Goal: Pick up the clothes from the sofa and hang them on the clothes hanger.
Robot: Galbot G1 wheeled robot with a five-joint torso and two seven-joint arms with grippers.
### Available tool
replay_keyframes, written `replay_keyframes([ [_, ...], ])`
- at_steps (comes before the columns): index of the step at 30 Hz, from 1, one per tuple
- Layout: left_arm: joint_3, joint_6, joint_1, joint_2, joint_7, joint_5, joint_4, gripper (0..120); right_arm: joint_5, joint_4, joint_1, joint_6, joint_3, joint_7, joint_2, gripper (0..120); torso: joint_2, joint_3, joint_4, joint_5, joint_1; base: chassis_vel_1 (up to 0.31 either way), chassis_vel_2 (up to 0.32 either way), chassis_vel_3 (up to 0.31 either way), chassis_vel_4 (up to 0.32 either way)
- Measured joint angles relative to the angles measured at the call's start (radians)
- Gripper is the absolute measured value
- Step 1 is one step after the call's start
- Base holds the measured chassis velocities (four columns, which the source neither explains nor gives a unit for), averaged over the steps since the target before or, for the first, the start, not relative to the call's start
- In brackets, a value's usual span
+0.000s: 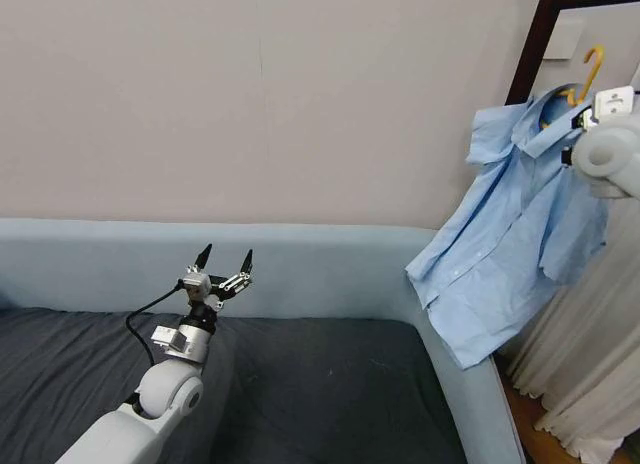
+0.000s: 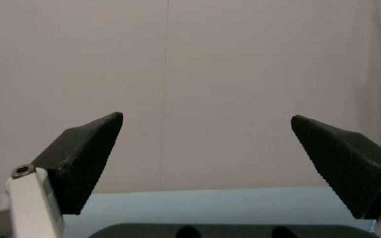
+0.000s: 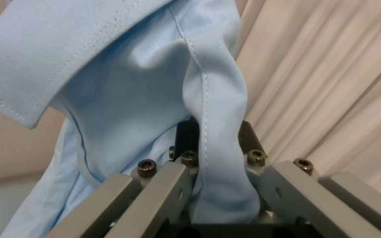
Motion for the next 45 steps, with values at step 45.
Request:
replay_keyframes([
  [45,-0.099,-0.002,0.094,-0.008,-0.034,0.008,-0.089,100,0.072,-0.512,0.195,-0.017,-0.055,0.042,0.333,1,0.000,0.000,-0.0004,0.0006,0.000,0.000,0.000,0.000,0.000],
])
